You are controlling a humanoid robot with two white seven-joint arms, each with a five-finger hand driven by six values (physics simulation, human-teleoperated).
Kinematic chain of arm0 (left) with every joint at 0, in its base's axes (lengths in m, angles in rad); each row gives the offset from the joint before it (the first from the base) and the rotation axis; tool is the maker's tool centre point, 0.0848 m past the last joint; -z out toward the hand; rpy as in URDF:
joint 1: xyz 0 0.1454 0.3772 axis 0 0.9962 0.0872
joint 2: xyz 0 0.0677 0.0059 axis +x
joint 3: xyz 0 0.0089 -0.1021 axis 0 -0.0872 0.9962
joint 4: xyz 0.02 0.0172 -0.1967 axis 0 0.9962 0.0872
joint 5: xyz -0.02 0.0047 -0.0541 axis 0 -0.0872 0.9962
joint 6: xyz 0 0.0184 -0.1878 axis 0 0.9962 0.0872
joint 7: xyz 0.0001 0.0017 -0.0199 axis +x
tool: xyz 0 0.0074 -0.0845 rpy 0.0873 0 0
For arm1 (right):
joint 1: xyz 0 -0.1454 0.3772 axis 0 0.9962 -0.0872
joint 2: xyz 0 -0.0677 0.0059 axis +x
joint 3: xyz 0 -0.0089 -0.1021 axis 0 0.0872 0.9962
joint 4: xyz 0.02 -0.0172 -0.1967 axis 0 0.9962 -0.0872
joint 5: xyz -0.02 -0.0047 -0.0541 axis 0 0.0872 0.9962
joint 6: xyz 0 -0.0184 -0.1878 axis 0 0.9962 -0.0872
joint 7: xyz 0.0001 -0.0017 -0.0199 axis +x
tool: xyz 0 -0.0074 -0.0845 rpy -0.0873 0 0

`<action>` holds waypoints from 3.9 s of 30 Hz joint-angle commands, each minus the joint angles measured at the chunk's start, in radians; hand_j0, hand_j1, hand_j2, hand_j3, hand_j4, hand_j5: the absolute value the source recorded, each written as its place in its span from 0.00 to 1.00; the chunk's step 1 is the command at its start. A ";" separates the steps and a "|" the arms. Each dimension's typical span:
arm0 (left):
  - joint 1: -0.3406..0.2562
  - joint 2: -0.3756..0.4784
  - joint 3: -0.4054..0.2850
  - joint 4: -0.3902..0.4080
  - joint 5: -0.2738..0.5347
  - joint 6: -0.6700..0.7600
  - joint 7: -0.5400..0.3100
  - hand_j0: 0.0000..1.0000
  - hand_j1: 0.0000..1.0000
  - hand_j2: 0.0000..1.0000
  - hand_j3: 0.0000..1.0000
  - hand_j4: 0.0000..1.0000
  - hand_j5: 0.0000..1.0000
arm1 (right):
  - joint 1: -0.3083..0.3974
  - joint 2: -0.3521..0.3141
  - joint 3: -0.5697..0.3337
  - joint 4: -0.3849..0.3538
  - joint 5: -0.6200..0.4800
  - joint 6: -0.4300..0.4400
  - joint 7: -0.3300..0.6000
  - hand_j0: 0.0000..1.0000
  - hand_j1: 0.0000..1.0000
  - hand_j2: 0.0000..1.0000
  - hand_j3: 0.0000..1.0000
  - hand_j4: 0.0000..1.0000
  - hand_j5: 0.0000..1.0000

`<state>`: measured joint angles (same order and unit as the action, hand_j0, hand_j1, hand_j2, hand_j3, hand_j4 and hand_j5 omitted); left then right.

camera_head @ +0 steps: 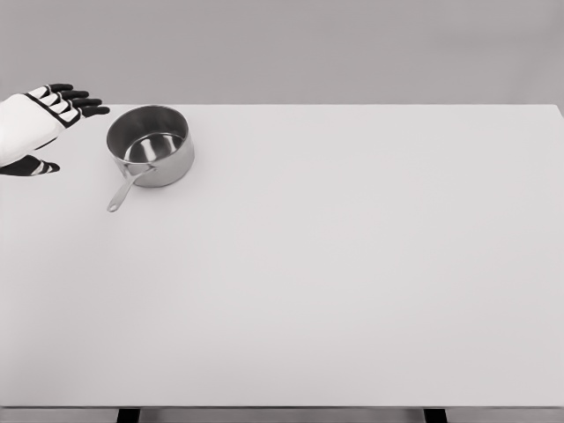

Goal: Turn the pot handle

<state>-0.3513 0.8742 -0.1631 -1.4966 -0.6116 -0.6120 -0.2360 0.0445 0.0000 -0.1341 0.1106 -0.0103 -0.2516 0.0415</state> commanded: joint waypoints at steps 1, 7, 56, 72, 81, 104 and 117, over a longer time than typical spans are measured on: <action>0.000 0.000 0.001 -0.001 0.007 0.001 0.000 1.00 1.00 1.00 1.00 1.00 1.00 | 0.000 0.000 0.011 0.000 0.001 -0.001 -0.003 1.00 1.00 1.00 1.00 1.00 1.00; 0.002 -0.001 -0.001 -0.019 0.019 0.001 0.010 1.00 1.00 1.00 1.00 1.00 1.00 | 0.002 0.000 -0.002 0.000 0.000 -0.001 0.001 1.00 1.00 1.00 1.00 1.00 1.00; -0.044 -0.285 -0.162 0.029 -0.217 0.001 0.043 1.00 1.00 1.00 1.00 1.00 1.00 | 0.002 0.000 -0.001 0.000 0.000 -0.001 0.001 1.00 1.00 1.00 1.00 1.00 1.00; -0.034 -0.251 -0.119 0.067 -0.226 0.001 0.041 1.00 1.00 1.00 1.00 1.00 1.00 | 0.002 0.000 -0.001 0.000 0.001 -0.001 0.001 1.00 1.00 1.00 1.00 1.00 1.00; -0.029 -0.235 -0.076 0.114 -0.224 0.001 0.040 1.00 1.00 1.00 1.00 1.00 1.00 | 0.002 0.000 -0.001 0.000 0.000 -0.001 0.001 1.00 1.00 1.00 1.00 1.00 1.00; -0.071 -0.198 -0.033 0.213 -0.277 0.001 0.040 1.00 1.00 1.00 1.00 1.00 1.00 | 0.002 0.000 -0.001 0.000 0.000 -0.001 0.001 1.00 1.00 1.00 1.00 1.00 1.00; -0.135 -0.202 -0.039 0.259 -0.359 0.001 0.041 1.00 1.00 1.00 1.00 1.00 1.00 | 0.002 0.000 -0.001 0.000 0.000 -0.001 0.001 1.00 1.00 1.00 1.00 1.00 1.00</action>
<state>-0.4863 0.6719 -0.2022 -1.2420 -0.9564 -0.6119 -0.1957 0.0460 0.0000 -0.1349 0.1105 -0.0103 -0.2531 0.0428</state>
